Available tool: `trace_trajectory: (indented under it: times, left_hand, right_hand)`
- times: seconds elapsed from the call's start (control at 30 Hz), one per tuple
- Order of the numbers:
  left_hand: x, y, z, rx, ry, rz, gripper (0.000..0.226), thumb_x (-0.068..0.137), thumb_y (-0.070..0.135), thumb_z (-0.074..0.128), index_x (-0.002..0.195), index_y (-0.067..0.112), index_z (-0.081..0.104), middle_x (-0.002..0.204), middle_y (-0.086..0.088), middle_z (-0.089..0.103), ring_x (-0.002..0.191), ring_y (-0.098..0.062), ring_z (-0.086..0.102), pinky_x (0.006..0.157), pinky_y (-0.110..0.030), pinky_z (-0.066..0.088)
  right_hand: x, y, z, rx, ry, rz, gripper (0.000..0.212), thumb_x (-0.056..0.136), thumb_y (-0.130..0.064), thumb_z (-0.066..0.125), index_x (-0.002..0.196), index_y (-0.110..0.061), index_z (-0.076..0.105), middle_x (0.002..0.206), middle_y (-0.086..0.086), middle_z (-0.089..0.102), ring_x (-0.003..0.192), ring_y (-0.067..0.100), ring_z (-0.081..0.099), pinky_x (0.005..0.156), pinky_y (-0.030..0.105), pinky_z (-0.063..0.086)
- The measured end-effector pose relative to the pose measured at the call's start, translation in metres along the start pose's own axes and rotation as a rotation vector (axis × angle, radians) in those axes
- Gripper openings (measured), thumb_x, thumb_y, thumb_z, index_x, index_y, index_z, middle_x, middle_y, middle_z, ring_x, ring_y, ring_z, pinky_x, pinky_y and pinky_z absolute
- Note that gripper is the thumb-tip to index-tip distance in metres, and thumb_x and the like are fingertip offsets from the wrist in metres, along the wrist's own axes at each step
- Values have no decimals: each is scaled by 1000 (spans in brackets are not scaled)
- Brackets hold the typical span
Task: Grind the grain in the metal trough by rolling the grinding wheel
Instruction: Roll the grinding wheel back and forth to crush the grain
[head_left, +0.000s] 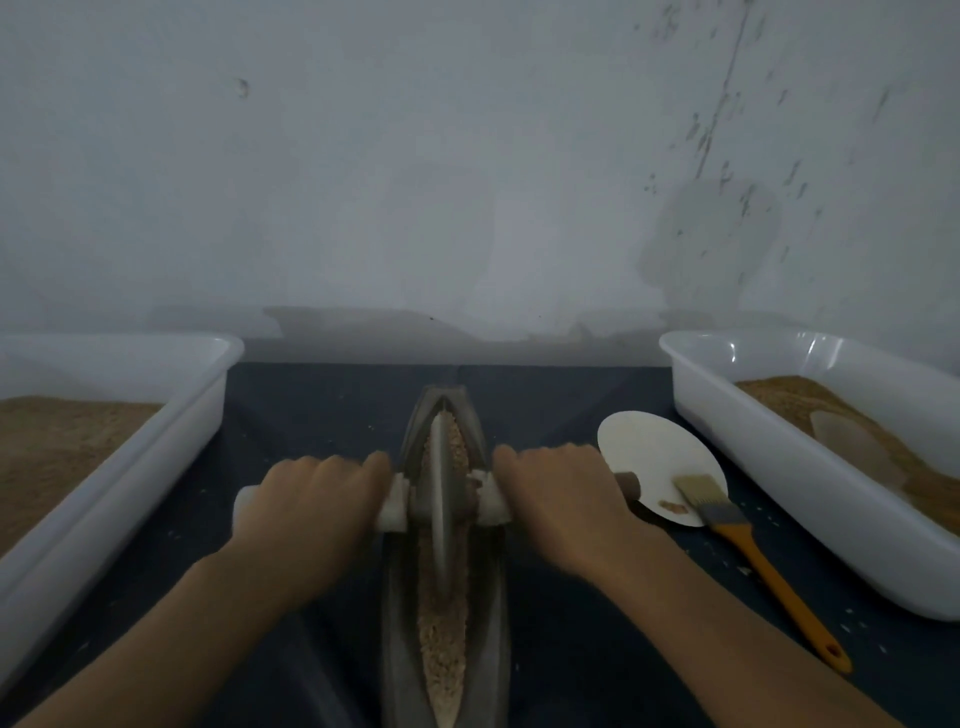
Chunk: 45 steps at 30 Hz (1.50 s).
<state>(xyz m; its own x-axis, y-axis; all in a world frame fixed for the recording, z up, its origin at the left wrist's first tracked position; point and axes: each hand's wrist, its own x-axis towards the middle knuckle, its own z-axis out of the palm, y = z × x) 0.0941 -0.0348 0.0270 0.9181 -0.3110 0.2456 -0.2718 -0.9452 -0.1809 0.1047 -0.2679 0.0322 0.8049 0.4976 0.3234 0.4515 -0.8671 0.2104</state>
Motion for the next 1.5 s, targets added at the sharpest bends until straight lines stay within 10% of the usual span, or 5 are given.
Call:
trace_trajectory:
  times: [0.2, 0.6, 0.83, 1.37, 1.5]
  left_hand:
    - [-40, 8, -15, 61, -18, 47, 42, 76, 48, 55, 81, 37, 14, 73, 13, 39, 75, -11, 56, 57, -30, 26]
    - [23, -11, 14, 44, 117, 24, 36, 80, 39, 58, 84, 34, 23, 83, 9, 57, 71, -13, 58, 57, -29, 30]
    - [-17, 2, -9, -32, -53, 59, 45, 78, 42, 57, 80, 38, 12, 82, 14, 44, 85, -15, 58, 63, -31, 32]
    - [26, -9, 10, 86, 158, 37, 34, 81, 37, 57, 83, 31, 23, 80, 8, 57, 71, -16, 59, 57, -31, 28]
    - [12, -8, 7, 4, 92, 42, 38, 81, 37, 58, 82, 34, 21, 80, 9, 53, 66, -15, 48, 59, -31, 32]
  right_hand:
    - [-36, -11, -18, -26, -40, -42, 46, 53, -26, 82, 82, -22, 48, 66, -3, 61, 50, 17, 56, 45, 24, 13]
    - [27, 8, 11, -26, 83, 0, 23, 79, -23, 67, 92, -18, 48, 79, 1, 63, 64, 23, 60, 55, 31, 29]
    - [-15, -5, -15, 61, -135, -23, 28, 83, -23, 65, 104, -22, 47, 95, 0, 63, 82, 23, 62, 62, 34, 33]
    - [25, 14, 24, -16, 46, 57, 40, 78, -27, 69, 80, -27, 30, 70, -7, 56, 51, 14, 36, 54, 30, 28]
    - [10, 4, 6, -4, 7, 16, 24, 81, -27, 66, 94, -23, 46, 83, -4, 63, 64, 17, 56, 59, 31, 37]
